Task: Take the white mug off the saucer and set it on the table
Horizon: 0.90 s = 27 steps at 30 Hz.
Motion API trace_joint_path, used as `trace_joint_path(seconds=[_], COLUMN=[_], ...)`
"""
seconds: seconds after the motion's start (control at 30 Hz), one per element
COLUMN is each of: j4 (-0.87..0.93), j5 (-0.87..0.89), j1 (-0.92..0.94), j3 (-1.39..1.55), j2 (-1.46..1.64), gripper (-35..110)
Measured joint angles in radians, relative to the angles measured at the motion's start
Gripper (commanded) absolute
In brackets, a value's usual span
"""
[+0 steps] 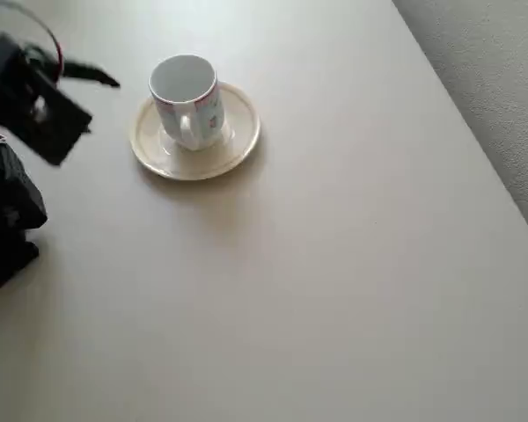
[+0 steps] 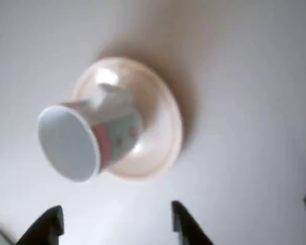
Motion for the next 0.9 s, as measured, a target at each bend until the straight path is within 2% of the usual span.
trace_joint_path(seconds=[0.17,0.37,0.67,0.9], j4=[0.031,-0.037,-0.202,-0.318], j5=[0.069,0.083,0.084,0.086], j1=[-0.063,-0.063,-0.066,-0.081], j3=[-0.267,-0.310,-0.179,-0.083], j2=[-0.356,-0.695,-0.798,-0.833], gripper=[26,26,25,17])
